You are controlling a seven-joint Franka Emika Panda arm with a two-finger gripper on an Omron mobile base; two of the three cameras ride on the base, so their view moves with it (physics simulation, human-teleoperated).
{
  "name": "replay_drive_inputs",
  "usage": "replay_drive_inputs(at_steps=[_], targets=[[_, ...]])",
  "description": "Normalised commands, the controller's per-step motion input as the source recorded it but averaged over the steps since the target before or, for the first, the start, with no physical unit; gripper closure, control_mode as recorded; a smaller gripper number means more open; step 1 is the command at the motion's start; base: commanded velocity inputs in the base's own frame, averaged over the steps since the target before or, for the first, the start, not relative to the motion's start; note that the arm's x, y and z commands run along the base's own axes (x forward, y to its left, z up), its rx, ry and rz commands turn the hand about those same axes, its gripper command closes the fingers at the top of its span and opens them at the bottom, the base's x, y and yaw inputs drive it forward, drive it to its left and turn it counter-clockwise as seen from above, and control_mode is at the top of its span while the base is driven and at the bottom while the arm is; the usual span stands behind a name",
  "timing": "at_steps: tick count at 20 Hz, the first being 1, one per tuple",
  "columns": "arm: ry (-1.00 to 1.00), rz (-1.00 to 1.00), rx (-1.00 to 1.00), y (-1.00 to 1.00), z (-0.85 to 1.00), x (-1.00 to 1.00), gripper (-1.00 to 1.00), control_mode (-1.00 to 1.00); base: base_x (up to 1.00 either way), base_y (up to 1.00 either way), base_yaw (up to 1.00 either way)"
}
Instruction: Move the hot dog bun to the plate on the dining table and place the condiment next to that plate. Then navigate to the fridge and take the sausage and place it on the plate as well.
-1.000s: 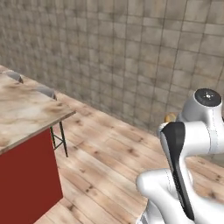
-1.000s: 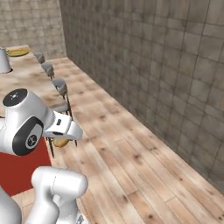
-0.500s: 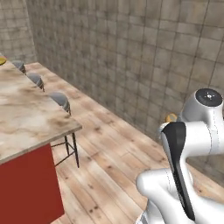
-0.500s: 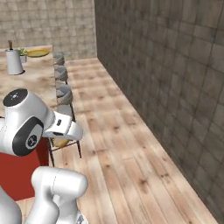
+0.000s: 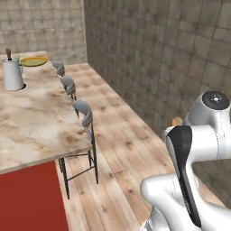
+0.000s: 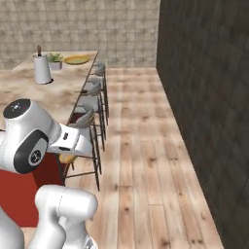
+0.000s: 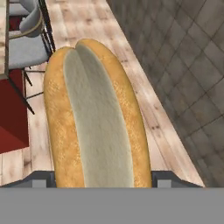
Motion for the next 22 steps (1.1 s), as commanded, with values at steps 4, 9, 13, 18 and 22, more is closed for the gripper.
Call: replay_drive_inputs(at_steps=[4,9,13,18,22], targets=[[0.00,0.00,0.00,0.00,0.00,0.00,1.00,1.00,0.76,-0.58,0.48],[0.00,0.00,0.00,0.00,0.00,0.00,1.00,1.00,0.63,-0.69,0.44],[0.00,0.00,0.00,0.00,0.00,0.00,1.00,1.00,0.69,-0.70,0.43],[0.00,0.00,0.00,0.00,0.00,0.00,1.00,1.00,0.70,-0.69,0.43],[0.00,0.00,0.00,0.00,0.00,0.00,1.00,1.00,0.66,-0.73,0.42]])
